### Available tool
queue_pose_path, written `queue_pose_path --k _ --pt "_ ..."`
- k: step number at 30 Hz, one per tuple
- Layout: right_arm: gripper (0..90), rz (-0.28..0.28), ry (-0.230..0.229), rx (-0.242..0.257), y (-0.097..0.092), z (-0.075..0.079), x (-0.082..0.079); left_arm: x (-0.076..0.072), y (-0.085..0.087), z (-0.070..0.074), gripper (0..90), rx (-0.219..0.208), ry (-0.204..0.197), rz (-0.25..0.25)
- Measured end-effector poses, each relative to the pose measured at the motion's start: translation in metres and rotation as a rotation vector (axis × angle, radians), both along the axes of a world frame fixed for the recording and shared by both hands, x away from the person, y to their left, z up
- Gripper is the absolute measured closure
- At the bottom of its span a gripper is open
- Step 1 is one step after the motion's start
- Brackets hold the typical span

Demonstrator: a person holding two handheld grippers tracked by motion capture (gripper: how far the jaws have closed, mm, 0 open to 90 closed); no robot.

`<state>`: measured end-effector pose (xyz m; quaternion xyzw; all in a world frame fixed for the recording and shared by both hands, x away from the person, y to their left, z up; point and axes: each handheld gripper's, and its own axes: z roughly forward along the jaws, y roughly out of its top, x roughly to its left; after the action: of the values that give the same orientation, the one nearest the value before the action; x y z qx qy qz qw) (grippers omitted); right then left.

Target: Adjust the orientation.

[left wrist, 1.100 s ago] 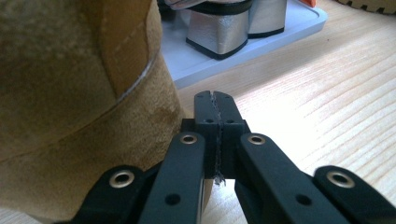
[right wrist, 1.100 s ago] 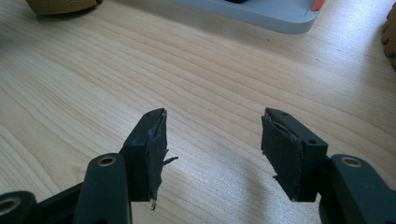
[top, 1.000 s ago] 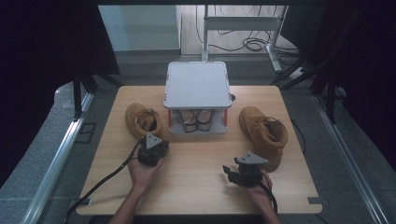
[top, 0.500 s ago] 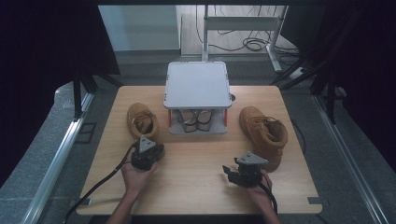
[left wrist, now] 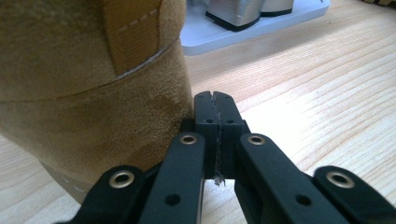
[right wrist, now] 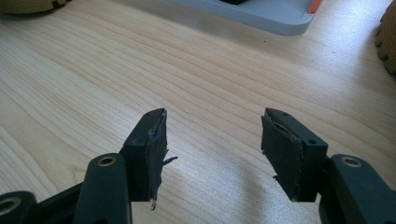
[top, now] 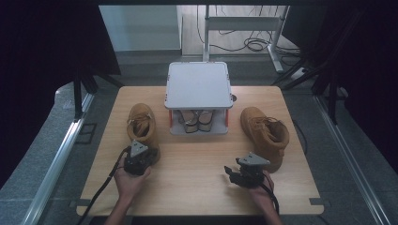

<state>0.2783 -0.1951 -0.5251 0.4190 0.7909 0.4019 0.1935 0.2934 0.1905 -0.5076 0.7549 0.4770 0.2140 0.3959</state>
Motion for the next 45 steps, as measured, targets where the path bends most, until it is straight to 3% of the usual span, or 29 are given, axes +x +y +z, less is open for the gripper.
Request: queue_pose_path --k 22,26,35,45 --pt "41.4 -0.003 -0.001 -0.004 0.000 0.000 0.000 -0.017 0.032 0.002 89.8 -0.005 0.021 0.041" --pt "41.4 0.000 0.001 -0.005 0.001 -0.001 0.000 -0.021 0.039 0.002 89.8 0.004 0.021 0.057" --pt "41.4 0.000 0.001 -0.008 0.001 -0.002 0.001 -0.028 0.063 0.001 89.8 -0.017 0.026 0.110" --pt "41.3 -0.001 0.005 -0.013 0.002 -0.002 0.001 -0.027 0.074 0.000 89.8 -0.019 0.029 0.140"
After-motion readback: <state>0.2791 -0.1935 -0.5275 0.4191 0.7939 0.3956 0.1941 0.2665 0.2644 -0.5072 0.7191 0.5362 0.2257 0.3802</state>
